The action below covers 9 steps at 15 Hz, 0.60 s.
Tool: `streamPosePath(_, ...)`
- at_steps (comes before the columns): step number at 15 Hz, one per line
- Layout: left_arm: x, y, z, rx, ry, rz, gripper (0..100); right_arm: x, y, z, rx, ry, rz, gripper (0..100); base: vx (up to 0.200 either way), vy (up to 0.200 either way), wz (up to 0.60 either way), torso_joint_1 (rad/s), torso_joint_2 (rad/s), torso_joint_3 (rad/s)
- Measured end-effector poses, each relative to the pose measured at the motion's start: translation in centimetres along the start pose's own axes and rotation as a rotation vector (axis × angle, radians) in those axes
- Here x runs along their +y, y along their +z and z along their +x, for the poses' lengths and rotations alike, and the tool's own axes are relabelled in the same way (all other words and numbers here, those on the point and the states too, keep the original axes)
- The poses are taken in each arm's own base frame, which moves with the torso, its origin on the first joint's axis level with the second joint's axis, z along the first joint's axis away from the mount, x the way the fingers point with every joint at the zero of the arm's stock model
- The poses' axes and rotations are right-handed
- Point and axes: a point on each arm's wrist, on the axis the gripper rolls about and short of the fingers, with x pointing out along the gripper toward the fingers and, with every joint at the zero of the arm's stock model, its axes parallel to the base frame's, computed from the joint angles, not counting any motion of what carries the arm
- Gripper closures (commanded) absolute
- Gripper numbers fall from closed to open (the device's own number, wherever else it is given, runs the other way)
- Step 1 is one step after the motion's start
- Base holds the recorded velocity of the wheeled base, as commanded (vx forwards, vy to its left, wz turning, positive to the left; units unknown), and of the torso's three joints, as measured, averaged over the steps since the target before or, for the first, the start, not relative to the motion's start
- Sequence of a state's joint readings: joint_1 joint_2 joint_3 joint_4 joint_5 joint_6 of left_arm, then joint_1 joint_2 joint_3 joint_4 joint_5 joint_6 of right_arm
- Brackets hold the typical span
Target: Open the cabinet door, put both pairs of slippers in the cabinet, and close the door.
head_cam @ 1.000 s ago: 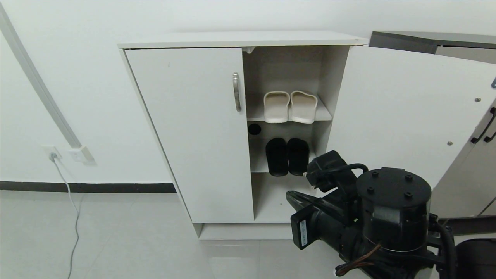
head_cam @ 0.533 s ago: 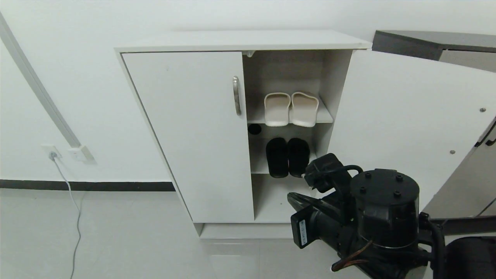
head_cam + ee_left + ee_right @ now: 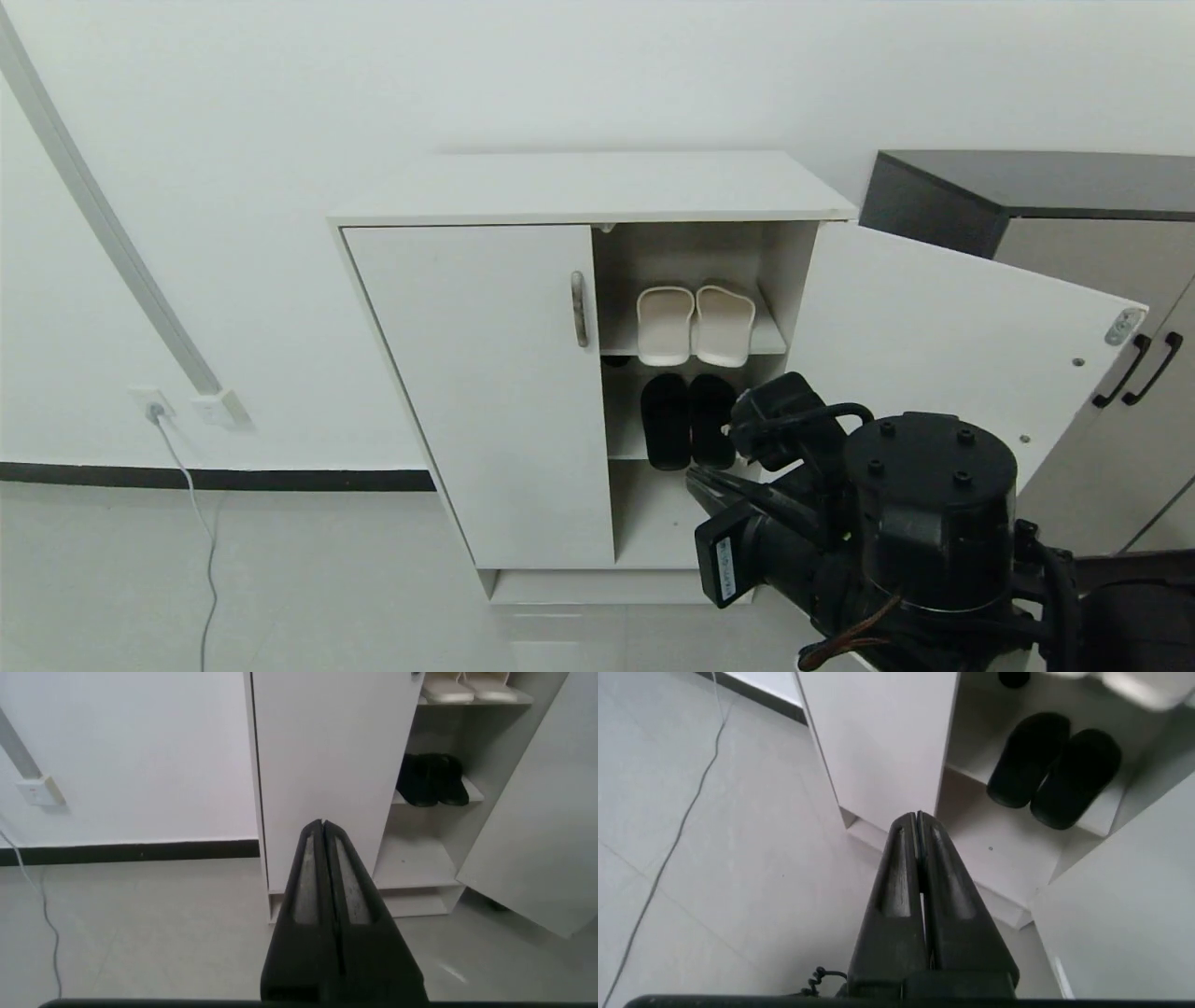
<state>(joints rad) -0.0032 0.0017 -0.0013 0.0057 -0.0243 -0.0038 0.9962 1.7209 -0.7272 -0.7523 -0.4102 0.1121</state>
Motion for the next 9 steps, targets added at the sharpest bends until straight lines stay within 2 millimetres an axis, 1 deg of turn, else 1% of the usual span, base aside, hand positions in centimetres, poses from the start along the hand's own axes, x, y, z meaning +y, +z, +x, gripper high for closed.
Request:
streamPosePath(5,0.00,0.01,0.00,0.000,0.000,0.000,100,0.00,-0.01,0.00,0.001,0.000,0.000,100,0.000,0.000,0.00,0.163,-0.48,-0.317)
streamPosePath(9,0.00,0.01,0.00,0.000,0.000,0.000,100,-0.22,0.01,0.13,0.001,-0.008,0.001,100,0.000,0.000,0.00,0.196,-0.51,-0.311)
